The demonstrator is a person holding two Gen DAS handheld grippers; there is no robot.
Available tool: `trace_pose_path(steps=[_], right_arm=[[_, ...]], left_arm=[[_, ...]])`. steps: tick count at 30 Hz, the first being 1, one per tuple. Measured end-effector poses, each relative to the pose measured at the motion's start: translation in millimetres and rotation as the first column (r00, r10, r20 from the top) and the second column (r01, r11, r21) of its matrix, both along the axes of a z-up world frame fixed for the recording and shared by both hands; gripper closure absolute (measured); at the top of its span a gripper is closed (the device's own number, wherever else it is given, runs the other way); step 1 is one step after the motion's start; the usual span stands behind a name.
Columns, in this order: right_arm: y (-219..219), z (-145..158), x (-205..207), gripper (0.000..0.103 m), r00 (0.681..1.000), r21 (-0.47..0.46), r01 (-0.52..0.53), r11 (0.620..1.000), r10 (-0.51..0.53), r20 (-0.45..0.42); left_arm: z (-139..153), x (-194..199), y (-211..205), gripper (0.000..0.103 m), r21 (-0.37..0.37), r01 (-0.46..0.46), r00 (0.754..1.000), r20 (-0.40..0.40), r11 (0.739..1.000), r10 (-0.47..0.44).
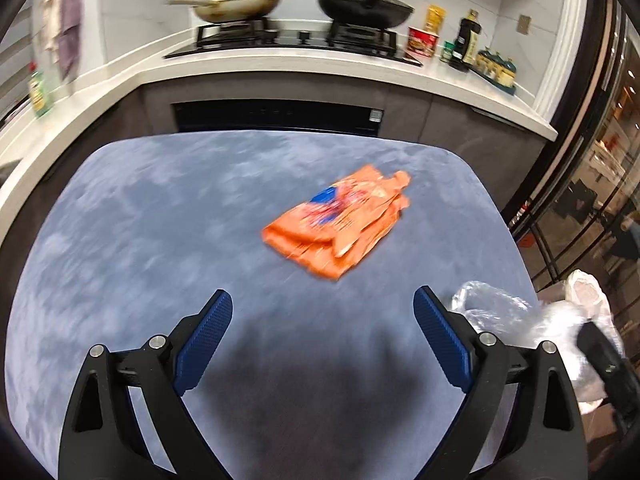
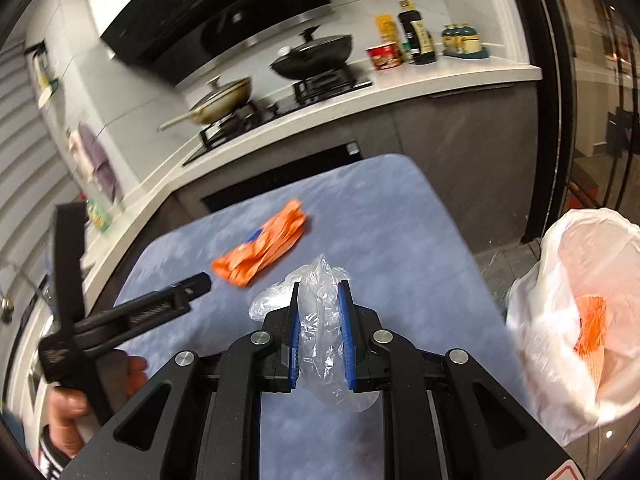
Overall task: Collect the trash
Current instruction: 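Grasp the orange snack packet with the left gripper, then carry the clear bag and orange packet over the bin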
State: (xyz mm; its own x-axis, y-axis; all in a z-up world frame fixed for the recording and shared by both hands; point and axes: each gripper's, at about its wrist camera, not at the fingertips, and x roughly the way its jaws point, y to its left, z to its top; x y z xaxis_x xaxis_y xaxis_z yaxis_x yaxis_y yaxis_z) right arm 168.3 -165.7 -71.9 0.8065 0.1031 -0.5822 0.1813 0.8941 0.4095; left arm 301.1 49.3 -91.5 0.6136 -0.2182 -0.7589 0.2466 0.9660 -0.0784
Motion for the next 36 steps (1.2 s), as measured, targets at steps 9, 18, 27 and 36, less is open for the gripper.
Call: trace_pose_path(steps=[9,18,27,36], right_arm=[[-38,-16,33,0.088,0.998,0.042,0.06,0.997,-0.06,0.0],[-45,-31,44,0.088,0.998,0.074,0.061,0.995,-0.06,-0.013],[-41,-27,33,0.088,0.999,0.092,0.051,0.994,-0.051,-0.007],[-44,2,0,0.087,0.996,0.089,0.065,0.994,-0.069,0.049]], left_arm=[[-34,64,-50,0.016,0.083,0.09,0.996,-0.004,0.992,-0.09],[-57,73,-56,0.044,0.084,0.108,0.993,-0.059,0.991,-0.103],[-44,50,-52,0.079,0.045,0.115,0.991,-0.067,0.992,-0.112],[-3,-5,-55,0.081,-0.014,0.148,0.989,-0.031,0.989,-0.148]])
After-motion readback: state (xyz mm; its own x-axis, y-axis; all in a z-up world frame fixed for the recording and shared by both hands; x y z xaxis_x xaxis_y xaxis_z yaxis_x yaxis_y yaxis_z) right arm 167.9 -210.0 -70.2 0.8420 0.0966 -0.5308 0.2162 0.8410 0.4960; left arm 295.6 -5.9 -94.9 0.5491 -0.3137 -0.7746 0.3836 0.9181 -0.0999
